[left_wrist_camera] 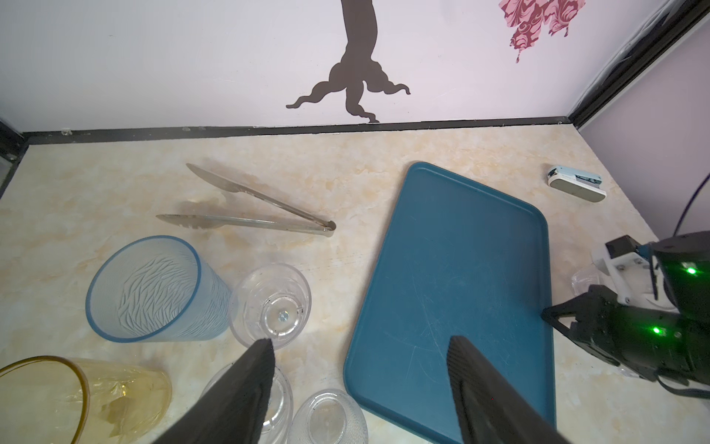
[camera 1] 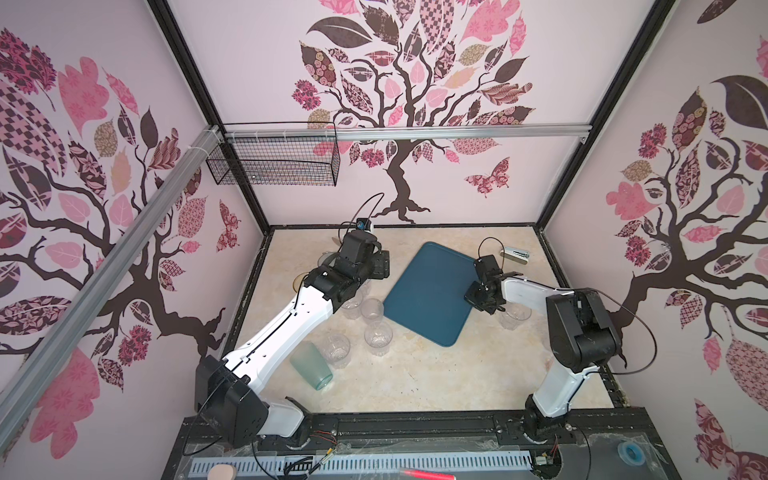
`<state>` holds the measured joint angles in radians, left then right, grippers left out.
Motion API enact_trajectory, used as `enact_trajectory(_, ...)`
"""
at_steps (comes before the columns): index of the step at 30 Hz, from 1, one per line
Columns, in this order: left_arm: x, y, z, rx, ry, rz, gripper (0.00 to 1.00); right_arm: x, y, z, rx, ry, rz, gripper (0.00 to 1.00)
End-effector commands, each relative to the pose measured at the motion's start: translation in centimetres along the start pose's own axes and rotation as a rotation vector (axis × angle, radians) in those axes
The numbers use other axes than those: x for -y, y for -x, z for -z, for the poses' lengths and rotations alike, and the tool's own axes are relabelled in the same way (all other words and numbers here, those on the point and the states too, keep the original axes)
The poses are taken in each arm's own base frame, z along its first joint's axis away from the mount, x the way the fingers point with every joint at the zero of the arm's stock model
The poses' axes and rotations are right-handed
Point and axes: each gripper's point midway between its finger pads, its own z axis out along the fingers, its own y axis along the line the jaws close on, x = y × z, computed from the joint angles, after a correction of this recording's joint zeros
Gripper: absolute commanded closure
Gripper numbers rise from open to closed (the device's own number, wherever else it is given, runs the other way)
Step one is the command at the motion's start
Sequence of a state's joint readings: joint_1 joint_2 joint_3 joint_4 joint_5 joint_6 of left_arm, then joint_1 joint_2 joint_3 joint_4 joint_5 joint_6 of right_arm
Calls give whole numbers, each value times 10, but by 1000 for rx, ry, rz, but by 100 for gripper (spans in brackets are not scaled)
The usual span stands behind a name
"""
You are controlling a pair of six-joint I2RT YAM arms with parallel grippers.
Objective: Place the glasses into the tray
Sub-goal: Rotate the tray at the center of the table.
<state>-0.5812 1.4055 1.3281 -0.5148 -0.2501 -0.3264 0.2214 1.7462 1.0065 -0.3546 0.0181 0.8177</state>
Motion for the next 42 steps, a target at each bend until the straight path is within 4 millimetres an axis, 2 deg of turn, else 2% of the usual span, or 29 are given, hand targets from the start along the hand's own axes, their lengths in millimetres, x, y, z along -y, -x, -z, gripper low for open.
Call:
enact_trajectory(1,-2,-4,-6,-2,13,13,25,9,-8,21,17,6,-118,91)
enact_trajectory(5,-3,-3,-5,-1,16,-11,25,5,-20,33,-13,30,-41,75)
enact_trajectory(9,-4,-1,1,1,15,-75,25,9,-29,46,-3,14,145,58)
enact_trajectory(13,-9,-2,5,1,36,-106,25,-13,-45,66,-7,44,401,53)
enact_trajectory(15,-17,-1,8,-7,55,-90,26,-24,-61,77,-2,60,532,50)
enact_trajectory(20,-59,-4,14,-61,92,31,29,-40,-128,88,-104,125,793,44)
enact_trajectory(23,-73,-4,18,-75,117,37,28,-51,-167,86,-142,134,920,43)
enact_trajectory(26,-79,-1,22,-77,129,50,28,-61,-194,78,-157,130,1012,43)
enact_trajectory(32,-88,-16,27,-106,165,46,24,-75,-206,64,-161,141,1053,45)
enact_trajectory(42,-87,-23,25,-118,146,56,22,-68,-215,35,-203,83,1068,53)
